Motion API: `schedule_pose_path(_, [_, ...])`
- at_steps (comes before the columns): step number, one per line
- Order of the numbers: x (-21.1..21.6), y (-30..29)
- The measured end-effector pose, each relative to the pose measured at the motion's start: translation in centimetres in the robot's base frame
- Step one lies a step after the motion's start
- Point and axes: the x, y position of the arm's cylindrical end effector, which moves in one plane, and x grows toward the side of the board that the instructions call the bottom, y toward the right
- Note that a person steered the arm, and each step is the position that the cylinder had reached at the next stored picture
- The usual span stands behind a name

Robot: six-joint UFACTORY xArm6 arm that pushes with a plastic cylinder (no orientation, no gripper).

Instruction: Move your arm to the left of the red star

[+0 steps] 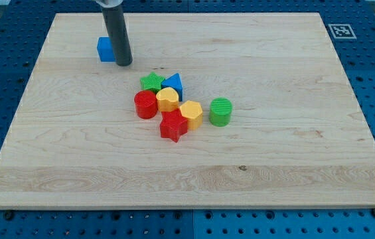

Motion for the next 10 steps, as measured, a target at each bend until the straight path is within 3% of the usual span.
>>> schedule_pose_path(7, [12.7,0.0])
schedule_pose_path(10, [14.0,0.0])
